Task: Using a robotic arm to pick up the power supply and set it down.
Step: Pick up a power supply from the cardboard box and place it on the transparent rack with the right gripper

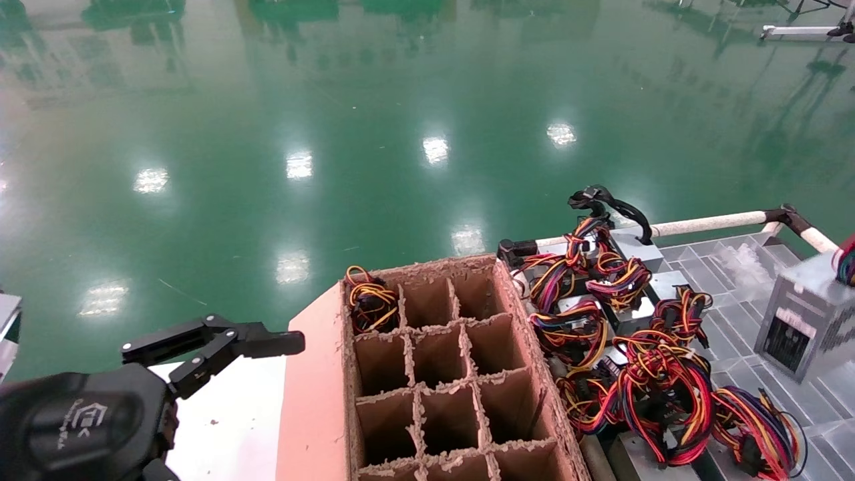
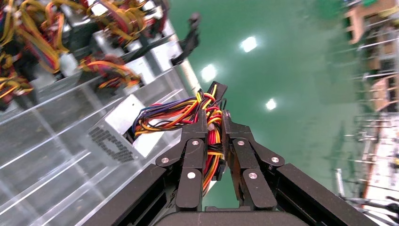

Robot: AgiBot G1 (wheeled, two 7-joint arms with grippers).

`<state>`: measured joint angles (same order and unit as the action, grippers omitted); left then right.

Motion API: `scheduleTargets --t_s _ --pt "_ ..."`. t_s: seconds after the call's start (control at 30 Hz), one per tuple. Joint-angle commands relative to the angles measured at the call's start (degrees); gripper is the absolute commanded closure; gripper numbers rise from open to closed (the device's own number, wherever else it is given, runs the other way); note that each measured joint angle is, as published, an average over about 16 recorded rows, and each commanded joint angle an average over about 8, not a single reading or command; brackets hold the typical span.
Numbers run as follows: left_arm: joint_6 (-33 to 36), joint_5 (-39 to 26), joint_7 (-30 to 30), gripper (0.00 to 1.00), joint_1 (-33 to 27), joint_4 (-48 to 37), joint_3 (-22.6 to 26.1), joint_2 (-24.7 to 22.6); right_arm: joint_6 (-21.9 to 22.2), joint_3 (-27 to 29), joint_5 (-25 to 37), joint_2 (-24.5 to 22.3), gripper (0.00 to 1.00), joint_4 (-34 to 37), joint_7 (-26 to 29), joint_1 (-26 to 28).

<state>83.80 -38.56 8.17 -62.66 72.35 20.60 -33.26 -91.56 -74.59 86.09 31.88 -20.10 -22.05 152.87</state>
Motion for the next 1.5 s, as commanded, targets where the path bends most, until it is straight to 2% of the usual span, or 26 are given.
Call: scheduleTargets --t_s 0.03,0.47,0.97,1.27,1.5 --pt "0.0 0.0 0.0 0.0 0.0 0.0 0.0 0.0 0.0 -1.5 -0.4 0.2 1.0 0.4 -0.3 -0.5" --pt "0.0 0.0 0.0 0.0 0.0 0.0 0.0 0.0 0.4 -7.0 -6.6 2.9 1.0 1.5 -0.4 -5.7" --pt "0.0 0.0 0.0 0.0 0.0 0.0 0.0 0.0 1.3 -8.9 -11.8 5.4 1.0 4.1 -2.0 -10.7" --pt "0.0 0.0 0.0 0.0 0.0 0.0 0.0 0.0 1.5 -10.2 -11.9 6.2 1.0 6.0 -3.7 -12.5" --pt "0.0 0.0 0.0 0.0 0.0 0.0 0.0 0.0 1.0 -12.0 -10.4 5.6 1.0 6.4 -4.6 -11.6"
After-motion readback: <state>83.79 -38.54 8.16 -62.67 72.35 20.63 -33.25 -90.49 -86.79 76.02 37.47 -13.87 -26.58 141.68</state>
